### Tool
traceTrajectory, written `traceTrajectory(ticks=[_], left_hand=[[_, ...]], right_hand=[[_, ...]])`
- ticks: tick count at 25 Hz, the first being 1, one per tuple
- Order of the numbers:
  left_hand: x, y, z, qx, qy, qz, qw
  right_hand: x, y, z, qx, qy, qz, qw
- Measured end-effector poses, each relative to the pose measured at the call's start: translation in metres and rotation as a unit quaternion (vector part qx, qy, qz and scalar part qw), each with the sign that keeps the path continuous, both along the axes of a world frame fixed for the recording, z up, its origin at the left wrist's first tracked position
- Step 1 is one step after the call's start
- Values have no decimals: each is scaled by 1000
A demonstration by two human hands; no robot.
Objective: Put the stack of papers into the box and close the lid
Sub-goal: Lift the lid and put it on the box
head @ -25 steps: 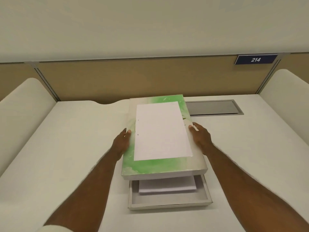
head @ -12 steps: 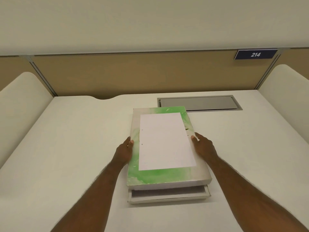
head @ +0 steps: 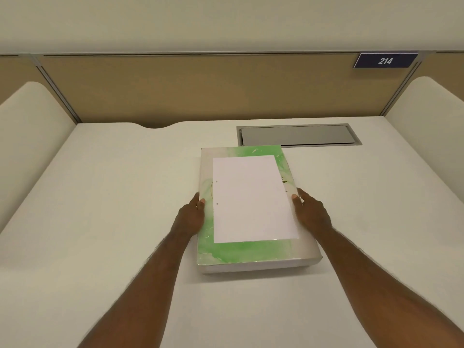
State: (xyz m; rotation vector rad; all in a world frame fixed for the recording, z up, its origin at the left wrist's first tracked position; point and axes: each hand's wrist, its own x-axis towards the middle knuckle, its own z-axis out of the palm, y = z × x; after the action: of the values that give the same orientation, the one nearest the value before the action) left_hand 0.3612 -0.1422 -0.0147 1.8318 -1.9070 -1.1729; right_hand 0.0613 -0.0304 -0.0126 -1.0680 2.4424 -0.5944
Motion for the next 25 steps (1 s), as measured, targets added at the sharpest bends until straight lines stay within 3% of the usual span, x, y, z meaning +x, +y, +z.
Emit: traceTrajectory(ticks=[10,17,25], left_hand=[[-1,10,6,-12,-21,-40,999],[-3,-1,0,-58,-156,-82,983],[-6,-8,-5,-66,-165,-94,980]], right_hand=[[7,-1,-5,23,63,70,995],[7,1,-7,35,72,64,995],[7,1,-8,43,92,70,992]])
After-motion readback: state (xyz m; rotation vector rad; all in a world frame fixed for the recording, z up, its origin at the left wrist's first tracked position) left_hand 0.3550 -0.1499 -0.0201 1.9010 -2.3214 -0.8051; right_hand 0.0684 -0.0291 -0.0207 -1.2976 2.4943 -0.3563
